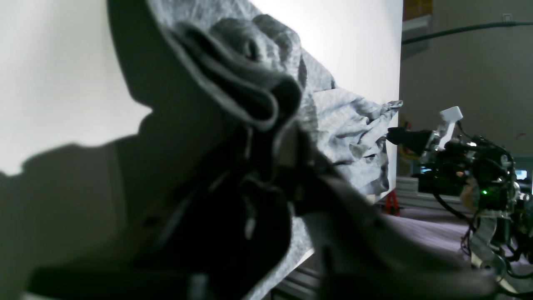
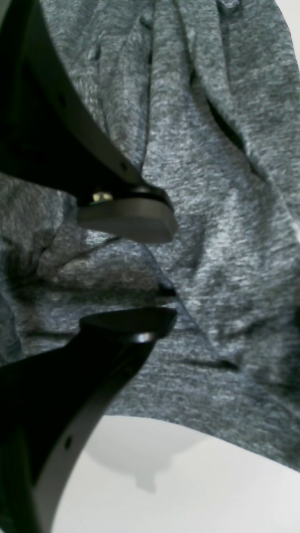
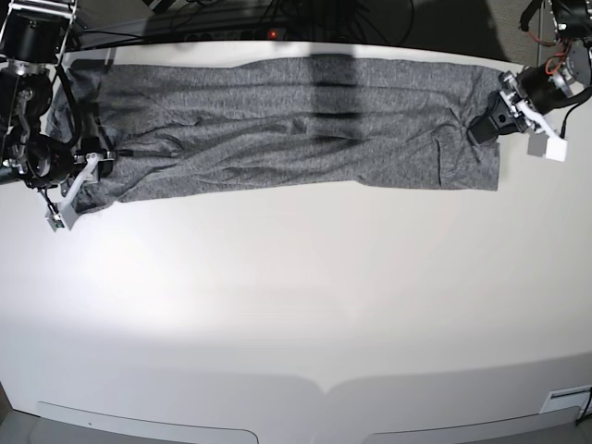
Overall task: Fold the T-shirt properly
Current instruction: 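Release the cuff and grasp the strip's end with the left gripper, then fold the strip's end with the left gripper toward the right gripper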
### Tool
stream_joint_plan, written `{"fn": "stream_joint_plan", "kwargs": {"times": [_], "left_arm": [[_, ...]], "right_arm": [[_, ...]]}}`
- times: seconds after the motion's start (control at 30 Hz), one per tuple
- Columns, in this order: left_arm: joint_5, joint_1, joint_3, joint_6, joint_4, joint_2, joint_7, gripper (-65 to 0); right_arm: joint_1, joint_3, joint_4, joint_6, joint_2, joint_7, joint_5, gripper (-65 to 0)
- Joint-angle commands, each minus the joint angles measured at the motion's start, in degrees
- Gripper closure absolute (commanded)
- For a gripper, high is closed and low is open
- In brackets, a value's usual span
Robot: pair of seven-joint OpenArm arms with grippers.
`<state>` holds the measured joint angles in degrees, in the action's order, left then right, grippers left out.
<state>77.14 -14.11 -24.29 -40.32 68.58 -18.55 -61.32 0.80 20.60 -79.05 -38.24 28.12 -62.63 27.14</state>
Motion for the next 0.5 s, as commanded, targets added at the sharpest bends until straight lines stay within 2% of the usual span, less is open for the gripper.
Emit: {"fn": "stream_joint_plan", "kwargs": {"times": [0.0,0.13,0.23,0.33,0.47], "left_arm": [[0.52,0.13,0.04,0.32,0.42,-0.37,-0.46,0.0],[0.26,0.13,0.02,0.32,0.70,-0.55,-1.62,0.0],[0.26,0.13,0.02,0.32,1.05,-1.92,-1.90,0.0],[0.26,0.15,0.02,0.32,1.33,-5.09,-1.14,0.0],[-1.53,0.13,0.02,0.32,1.33,-9.90,3.04,0.0]], "right_arm": [[0.94,0.39,-0.70,-0.33,1.22,0.46,0.48,-29.3],[0.94,0.39,-0.70,-0.33,1.25,0.44,0.48,-29.3],[0.92,0.39,-0.70,-0.31,1.22,0.44,0.48,-29.3],[0.92,0.39,-0.70,-0.33,1.22,0.26,0.48,-29.3],[0.92,0.39,-0.70,-0.33,1.22,0.02,0.48,-29.3]]}}
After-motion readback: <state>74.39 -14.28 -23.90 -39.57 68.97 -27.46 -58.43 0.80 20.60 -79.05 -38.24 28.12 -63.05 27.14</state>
